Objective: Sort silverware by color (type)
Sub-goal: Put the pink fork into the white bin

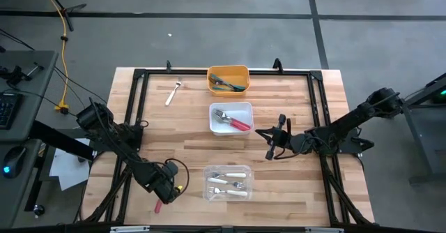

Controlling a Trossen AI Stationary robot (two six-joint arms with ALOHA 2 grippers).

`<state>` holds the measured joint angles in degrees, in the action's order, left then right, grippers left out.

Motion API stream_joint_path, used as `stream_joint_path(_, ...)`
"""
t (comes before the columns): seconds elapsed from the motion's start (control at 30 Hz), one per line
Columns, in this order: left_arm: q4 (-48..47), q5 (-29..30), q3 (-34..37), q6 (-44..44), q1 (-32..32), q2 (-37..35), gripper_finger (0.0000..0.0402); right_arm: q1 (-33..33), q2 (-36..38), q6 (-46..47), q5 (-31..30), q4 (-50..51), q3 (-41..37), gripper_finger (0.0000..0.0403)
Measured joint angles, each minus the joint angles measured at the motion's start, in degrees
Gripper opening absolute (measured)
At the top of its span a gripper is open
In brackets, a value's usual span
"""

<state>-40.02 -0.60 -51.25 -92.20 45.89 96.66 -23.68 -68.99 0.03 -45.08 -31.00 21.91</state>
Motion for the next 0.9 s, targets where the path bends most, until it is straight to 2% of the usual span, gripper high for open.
stream_joint_path(0.2, -1.1, -0.2, 0.1, 5.2, 0.0, -0.2, 0.0025, 0.0, 0.0, 0.0, 0.0, 0.0, 0.0, 0.0000)
stream_joint_path(0.27, -1.5, -0.3, 0.1, 6.5, 0.0, -0.5, 0.0013, 0.0, 0.0, 0.2, 0.0, 0.0, 0.0, 0.0000)
stream_joint_path(0.57, -4.3, -0.4, 0.3, 15.3, -3.7, -3.1, 0.0013, 0.0, 0.0, 1.1, 0.0, 0.0, 0.0, 0.0000)
stream_joint_path(0.7, -7.0, 0.6, 0.3, 21.8, -8.4, -5.5, 0.0012, 0.0, -0.1, 2.1, 0.0, 1.0, 0.0, 0.0000)
stream_joint_path(0.9, -8.8, 6.1, -1.0, 33.7, -17.7, -10.3, 0.0012, 0.0, -0.8, 4.1, -0.2, 2.5, 0.0, 0.0000)
